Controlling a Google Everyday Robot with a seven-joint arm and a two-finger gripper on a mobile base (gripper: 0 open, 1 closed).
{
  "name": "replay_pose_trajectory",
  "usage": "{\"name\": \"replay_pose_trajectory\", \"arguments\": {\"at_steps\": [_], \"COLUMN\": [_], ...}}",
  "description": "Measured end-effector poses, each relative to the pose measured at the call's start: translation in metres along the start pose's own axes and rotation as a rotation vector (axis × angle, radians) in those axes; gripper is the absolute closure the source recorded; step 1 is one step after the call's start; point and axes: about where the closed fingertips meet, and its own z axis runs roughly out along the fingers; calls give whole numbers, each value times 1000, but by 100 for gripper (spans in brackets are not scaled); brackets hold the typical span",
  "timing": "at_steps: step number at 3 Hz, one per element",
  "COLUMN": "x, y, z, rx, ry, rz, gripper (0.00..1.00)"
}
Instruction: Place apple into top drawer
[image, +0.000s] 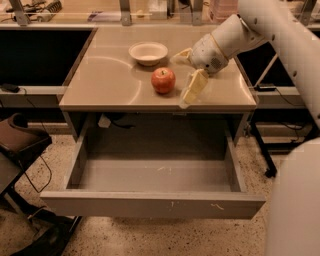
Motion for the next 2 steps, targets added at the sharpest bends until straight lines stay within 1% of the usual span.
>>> {"name": "replay_pose_trajectory", "arguments": {"at_steps": [1, 2], "x": [-25, -38], "y": [-43, -57], "z": [23, 5], "rx": [-2, 38], "ry": [-239, -294], "rz": [-1, -21], "gripper": [0, 0]}}
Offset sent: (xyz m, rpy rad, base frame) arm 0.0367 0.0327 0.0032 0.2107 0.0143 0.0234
